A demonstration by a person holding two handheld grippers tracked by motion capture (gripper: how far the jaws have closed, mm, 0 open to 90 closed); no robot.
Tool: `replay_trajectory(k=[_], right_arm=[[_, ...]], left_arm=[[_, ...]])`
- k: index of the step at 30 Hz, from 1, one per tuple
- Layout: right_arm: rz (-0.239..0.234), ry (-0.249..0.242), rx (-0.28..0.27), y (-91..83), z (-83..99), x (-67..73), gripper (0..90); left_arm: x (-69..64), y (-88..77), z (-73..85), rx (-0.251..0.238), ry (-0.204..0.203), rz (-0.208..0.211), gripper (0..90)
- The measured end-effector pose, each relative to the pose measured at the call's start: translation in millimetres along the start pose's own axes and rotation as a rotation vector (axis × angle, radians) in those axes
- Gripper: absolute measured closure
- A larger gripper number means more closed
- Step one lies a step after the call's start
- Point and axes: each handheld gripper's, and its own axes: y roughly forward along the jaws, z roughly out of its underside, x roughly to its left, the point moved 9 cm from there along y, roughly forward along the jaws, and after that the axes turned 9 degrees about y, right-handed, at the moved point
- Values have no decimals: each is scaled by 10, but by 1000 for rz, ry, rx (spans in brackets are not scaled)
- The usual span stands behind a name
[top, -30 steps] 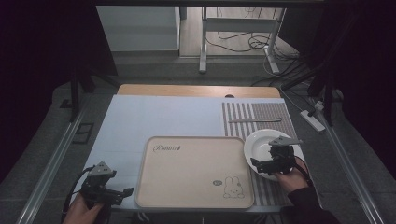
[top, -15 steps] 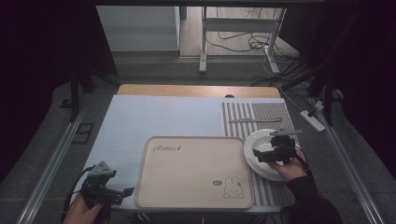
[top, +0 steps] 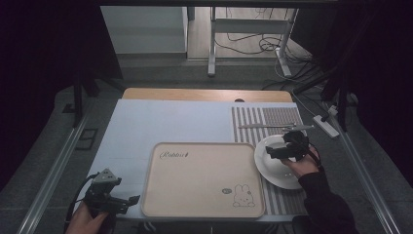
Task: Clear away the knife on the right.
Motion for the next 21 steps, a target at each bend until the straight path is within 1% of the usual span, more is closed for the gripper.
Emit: replay_trajectory(k=[4, 21], right_arm=[[27, 7, 14, 67, -52, -92, 0], [82, 45, 30, 294, -290, -440, 0]], left_arm=[[0, 0, 0, 1, 0, 0, 27], [1, 0, -1, -1, -1, 0, 27]])
